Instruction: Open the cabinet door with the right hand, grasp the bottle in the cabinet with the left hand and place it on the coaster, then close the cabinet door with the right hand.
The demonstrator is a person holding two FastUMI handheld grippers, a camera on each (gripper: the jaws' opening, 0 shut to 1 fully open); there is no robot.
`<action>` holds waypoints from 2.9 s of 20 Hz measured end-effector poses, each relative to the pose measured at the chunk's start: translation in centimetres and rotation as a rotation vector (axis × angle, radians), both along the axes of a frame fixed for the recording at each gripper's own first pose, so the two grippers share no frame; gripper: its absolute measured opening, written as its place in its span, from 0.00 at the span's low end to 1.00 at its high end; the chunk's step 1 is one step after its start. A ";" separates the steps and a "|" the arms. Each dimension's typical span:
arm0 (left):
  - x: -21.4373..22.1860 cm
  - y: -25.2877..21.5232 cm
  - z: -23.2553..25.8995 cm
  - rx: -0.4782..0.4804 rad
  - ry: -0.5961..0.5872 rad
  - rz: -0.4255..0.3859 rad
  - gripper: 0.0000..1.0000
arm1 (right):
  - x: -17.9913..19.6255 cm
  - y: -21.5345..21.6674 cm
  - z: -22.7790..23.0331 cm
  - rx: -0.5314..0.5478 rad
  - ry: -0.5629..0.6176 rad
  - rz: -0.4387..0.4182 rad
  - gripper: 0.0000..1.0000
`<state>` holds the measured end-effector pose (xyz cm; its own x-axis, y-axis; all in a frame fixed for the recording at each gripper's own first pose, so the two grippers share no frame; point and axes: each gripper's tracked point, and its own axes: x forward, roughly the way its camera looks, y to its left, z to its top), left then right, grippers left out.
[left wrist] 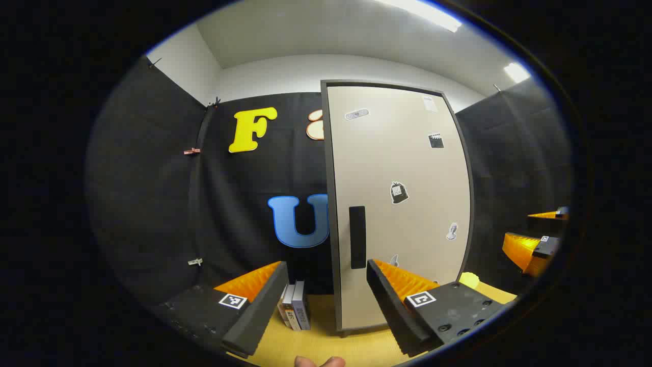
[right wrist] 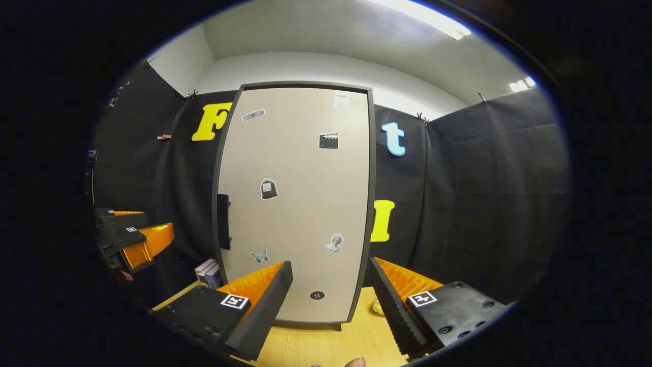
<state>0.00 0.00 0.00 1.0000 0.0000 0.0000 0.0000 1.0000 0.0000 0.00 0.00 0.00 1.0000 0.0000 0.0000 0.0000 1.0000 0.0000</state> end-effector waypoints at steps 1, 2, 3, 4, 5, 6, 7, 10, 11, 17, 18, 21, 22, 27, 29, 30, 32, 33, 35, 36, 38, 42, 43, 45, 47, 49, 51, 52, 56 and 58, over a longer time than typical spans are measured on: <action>0.1 0.0 0.0 0.004 0.000 -0.003 0.98 | 0.0 0.0 0.0 0.004 0.001 0.000 0.97; 0.1 0.0 0.0 0.006 0.000 -0.004 0.98 | 0.1 -0.2 -0.1 0.005 -0.001 -0.003 0.97; 0.1 -0.1 -0.1 0.005 0.001 -0.005 0.98 | 0.1 -0.3 -0.1 0.005 -0.001 -0.006 0.97; 0.1 -0.1 0.0 0.002 0.001 -0.008 0.98 | 0.1 -0.3 -0.2 0.006 -0.002 -0.008 0.97; 0.2 -0.2 -0.1 -0.001 0.000 -0.011 0.98 | 0.0 -0.2 -0.2 0.007 0.001 -0.009 0.97; 0.3 -0.2 -0.1 -0.003 0.001 -0.014 0.98 | -0.1 -0.1 -0.3 0.010 0.001 -0.009 0.97; 0.3 -0.3 -0.2 -0.003 0.002 -0.016 0.98 | -0.1 -0.2 -0.3 0.009 0.001 -0.013 0.97; 0.3 -0.3 -0.1 0.000 0.001 -0.020 0.98 | -0.4 -0.2 -0.3 0.008 -0.001 -0.020 0.98; 0.3 -0.3 -0.2 0.001 0.001 -0.021 0.98 | -0.4 -0.2 -0.4 0.010 0.003 -0.022 0.98; 0.4 -0.2 0.0 0.019 -0.006 -0.025 0.98 | -0.1 -0.1 -0.6 0.019 0.004 -0.020 0.97; 0.4 -0.2 0.0 0.018 -0.008 -0.025 0.98 | -0.1 0.0 -0.6 0.020 0.003 -0.016 0.97; 0.4 0.0 -0.1 0.018 -0.007 -0.027 0.98 | 0.0 0.6 -0.4 0.019 0.000 -0.007 0.98; 0.4 0.1 -0.1 0.017 -0.009 -0.028 0.98 | 0.1 1.1 -0.4 0.020 -0.001 0.001 0.98; 0.0 2.2 -0.4 -0.003 -0.018 0.005 0.98 | 0.9 5.2 -0.2 0.033 0.004 0.078 0.97; -0.4 3.7 -0.9 -0.004 -0.006 0.036 0.98 | 1.9 7.1 0.2 0.058 0.000 0.118 0.97; -0.7 4.6 -1.1 -0.003 -0.003 0.059 0.98 | 2.4 8.2 0.5 0.064 -0.006 0.137 0.97; -1.4 6.1 -1.4 0.005 -0.004 0.092 0.98 | 3.6 10.5 1.2 0.074 -0.017 0.174 0.97; -1.8 6.8 -1.7 0.010 -0.004 0.104 0.98 | 4.1 11.9 1.4 0.092 -0.016 0.196 0.97; -2.4 7.8 -2.2 0.009 0.004 0.124 0.98 | 5.3 14.6 1.8 0.118 -0.017 0.234 0.97; -2.8 8.2 -2.4 0.002 0.010 0.131 0.98 | 6.2 15.7 1.9 0.120 -0.021 0.246 0.97; -3.3 8.5 -3.0 -0.009 0.015 0.141 0.98 | 7.9 17.5 1.7 0.117 -0.021 0.255 0.97; -4.2 8.5 -4.6 -0.003 0.038 0.133 0.98 | 11.9 20.1 0.7 0.109 -0.005 0.240 0.97; -4.2 8.4 -5.0 -0.003 0.046 0.130 0.98 | 12.9 20.5 0.4 0.105 -0.001 0.231 0.97; -4.3 8.5 -5.7 -0.011 0.060 0.125 0.98 | 14.6 21.7 -0.5 0.101 0.011 0.220 0.97; -4.2 8.8 -6.2 -0.022 0.071 0.125 0.98 | 16.0 22.8 -1.3 0.102 0.031 0.216 0.97; -4.1 9.2 -6.3 -0.020 0.074 0.129 0.98 | 17.1 23.6 -2.3 0.101 0.055 0.208 0.97; -4.1 9.9 -6.4 -0.013 0.076 0.140 0.98 | 18.1 23.4 -3.0 0.092 0.065 0.176 0.94; -4.3 10.4 -6.3 -0.014 0.077 0.147 0.98 | 18.5 24.1 -3.3 0.112 0.077 0.189 0.71; -5.2 11.2 -6.5 -0.030 0.089 0.175 0.98 | 17.9 24.5 -3.3 0.117 0.085 0.215 0.30; -5.8 11.6 -6.2 -0.026 0.085 0.192 0.98 | 18.0 24.7 -3.5 0.113 0.078 0.262 0.24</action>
<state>-5.85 11.57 -6.18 0.9781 0.1890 -0.0872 -0.1912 0.9814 -0.0175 18.02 24.72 -3.46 0.9630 0.2624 -0.0622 -0.2536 0.9597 0.1212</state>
